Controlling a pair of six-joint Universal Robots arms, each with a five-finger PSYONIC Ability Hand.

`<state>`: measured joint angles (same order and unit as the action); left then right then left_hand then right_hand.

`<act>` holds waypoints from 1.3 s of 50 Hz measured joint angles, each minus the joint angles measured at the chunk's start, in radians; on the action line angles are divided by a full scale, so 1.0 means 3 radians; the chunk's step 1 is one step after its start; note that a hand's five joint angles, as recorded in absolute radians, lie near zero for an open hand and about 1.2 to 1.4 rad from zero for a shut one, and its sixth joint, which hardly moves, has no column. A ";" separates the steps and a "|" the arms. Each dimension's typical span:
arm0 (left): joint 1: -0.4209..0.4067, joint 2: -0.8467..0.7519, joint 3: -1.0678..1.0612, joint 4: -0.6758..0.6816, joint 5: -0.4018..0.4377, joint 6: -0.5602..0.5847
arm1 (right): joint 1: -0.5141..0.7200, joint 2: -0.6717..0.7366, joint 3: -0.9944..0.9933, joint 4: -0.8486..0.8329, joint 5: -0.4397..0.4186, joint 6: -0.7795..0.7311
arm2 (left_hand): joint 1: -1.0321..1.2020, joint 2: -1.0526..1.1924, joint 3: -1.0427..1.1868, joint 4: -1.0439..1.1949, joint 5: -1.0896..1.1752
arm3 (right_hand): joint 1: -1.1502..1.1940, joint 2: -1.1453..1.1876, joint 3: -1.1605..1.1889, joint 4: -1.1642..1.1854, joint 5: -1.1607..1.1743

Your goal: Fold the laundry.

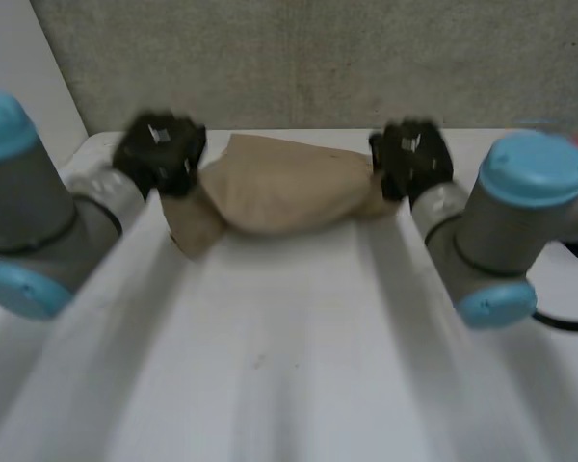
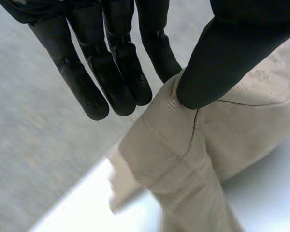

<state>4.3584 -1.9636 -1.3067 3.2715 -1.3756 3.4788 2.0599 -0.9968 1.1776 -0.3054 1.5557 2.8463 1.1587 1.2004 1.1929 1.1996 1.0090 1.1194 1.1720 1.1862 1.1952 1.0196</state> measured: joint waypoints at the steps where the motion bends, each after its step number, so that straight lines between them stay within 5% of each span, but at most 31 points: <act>1: -0.0022 -0.0108 -0.0281 0.0071 0.0075 0.0190 | -0.0019 0.0083 0.0386 0.0008 -0.0016 -0.0164 | 0.0000 0.0000 0.0000 0.0000 0.0000 | 0.0000 0.0000 0.0000 0.0000 0.0000; 6: -0.0066 -0.0202 -0.0609 -0.0015 0.0090 0.0595 | -0.0035 0.0114 0.0668 0.0105 -0.0024 -0.0402 | 0.0000 0.0000 0.0000 0.0000 0.0000 | 0.0000 0.0000 0.0000 0.0000 -0.0001; 15: -0.0143 0.0233 -0.0876 -0.0839 -0.0036 0.1107 | -0.0076 -0.0340 0.1013 0.0984 -0.0079 -0.1053 | 0.0000 0.0000 0.0000 0.0000 0.0000 | 0.0000 0.0000 0.0000 0.0000 0.0000; 17: -0.0234 0.0540 -0.0962 -0.1501 -0.0086 0.1332 | -0.0116 -0.0686 0.1192 0.1654 -0.0125 -0.1508 | 0.0000 0.0000 0.0000 0.0000 0.0000 | 0.0000 0.0000 0.0000 0.0001 0.0000; 22: -0.0401 0.0837 -0.1025 -0.2459 -0.0130 0.1692 | -0.0166 -0.1016 0.1431 0.2244 -0.0217 -0.1986 | 0.0000 0.0004 0.0000 0.0000 0.0000 | 0.0000 0.0000 0.0000 0.0001 0.0000; 24: -0.0401 0.0837 -0.1025 -0.2459 -0.0130 0.1692 | -0.0166 -0.1016 0.1431 0.2244 -0.0217 -0.1986 | 0.0000 0.0004 0.0000 0.0000 0.0000 | 0.0000 0.0000 0.0000 0.0001 0.0000; 27: -0.0577 0.0941 -0.0912 -0.2946 -0.0155 0.1872 | -0.0361 -0.1383 0.1733 0.2688 -0.0525 -0.2659 | 0.0000 0.0009 0.0000 0.0000 0.0000 | 0.0000 0.0000 0.0002 0.0001 0.0000; 36: -0.0666 0.0444 -0.0196 -0.2382 -0.0248 0.1764 | -0.0470 -0.1211 0.1472 0.2444 -0.0670 -0.2338 | 0.0000 0.0009 0.0000 0.0000 0.0019 | 0.0000 0.0000 0.0002 0.0001 0.0000; 40: -0.0664 -0.0209 0.0555 -0.1784 -0.0391 0.1696 | -0.0436 -0.0696 0.0919 0.1853 -0.0470 -0.1617 | 0.0000 0.0009 0.0000 0.0000 0.0019 | 0.0038 0.0000 0.0003 0.0001 -0.0001; 46: -0.0655 -0.0913 0.1473 -0.1391 -0.0561 0.1659 | -0.0365 -0.0205 0.0417 0.1243 -0.0143 -0.1237 | 0.0000 0.0009 0.0001 0.0001 0.0019 | 0.0038 0.0000 0.0003 0.0001 0.0000; 53: -0.0671 -0.1910 0.2795 -0.1221 -0.0757 0.1560 | -0.0269 0.0447 -0.0177 0.0561 0.0261 -0.1116 | 0.0000 0.0009 0.0001 0.0001 0.0019 | 0.0038 0.0000 0.0003 0.0001 0.0000; 65: -0.0638 -0.2718 0.3769 -0.1027 -0.0964 0.1327 | -0.0234 0.1071 -0.0589 -0.0216 0.0564 -0.1137 | -0.0150 -0.0250 -0.0239 -0.0219 -0.0176 | -0.0192 -0.0274 -0.0288 -0.0289 -0.0300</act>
